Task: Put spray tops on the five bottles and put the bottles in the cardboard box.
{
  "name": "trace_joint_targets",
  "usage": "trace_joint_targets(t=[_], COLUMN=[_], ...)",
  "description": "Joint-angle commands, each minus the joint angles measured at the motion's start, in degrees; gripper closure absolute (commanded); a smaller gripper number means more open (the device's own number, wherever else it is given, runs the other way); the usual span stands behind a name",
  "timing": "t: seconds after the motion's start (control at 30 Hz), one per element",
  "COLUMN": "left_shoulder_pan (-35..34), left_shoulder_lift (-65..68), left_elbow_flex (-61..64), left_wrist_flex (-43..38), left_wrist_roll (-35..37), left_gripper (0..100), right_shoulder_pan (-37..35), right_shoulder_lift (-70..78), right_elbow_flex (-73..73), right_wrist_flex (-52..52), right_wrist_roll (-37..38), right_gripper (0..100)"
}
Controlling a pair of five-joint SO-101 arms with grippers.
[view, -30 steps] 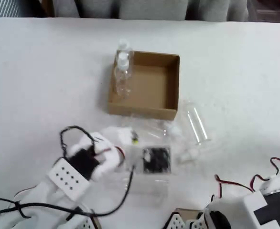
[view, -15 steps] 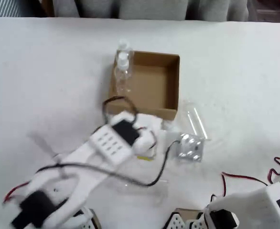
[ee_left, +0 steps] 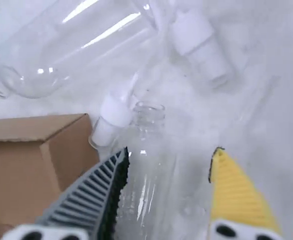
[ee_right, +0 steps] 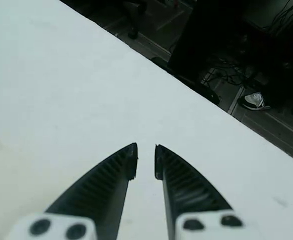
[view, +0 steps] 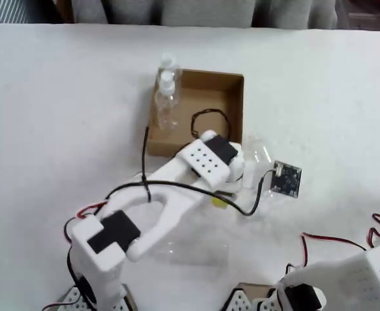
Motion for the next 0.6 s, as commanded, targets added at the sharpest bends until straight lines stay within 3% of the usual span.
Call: trace_joint_targets(t=[0.0, 0.57], left_shoulder_pan=[-2.42, -6.11], left_shoulder_lift=[-0.31, 0.13], left_elbow_flex=[-4.13, -4.75], left_wrist_flex=[0.7, -2.02], left_wrist_roll=[0.0, -0.44], left_gripper=[72, 71], right_shoulder_pan=[-1.45, -2.07], right_shoulder_lift=[-0.57, -0.57], right_elbow_flex=[-2.73, -2.55], right_wrist_flex=[-1.19, -0.92], right_wrist_roll=[0.62, 0.62], right_gripper=[95.4, 95.4])
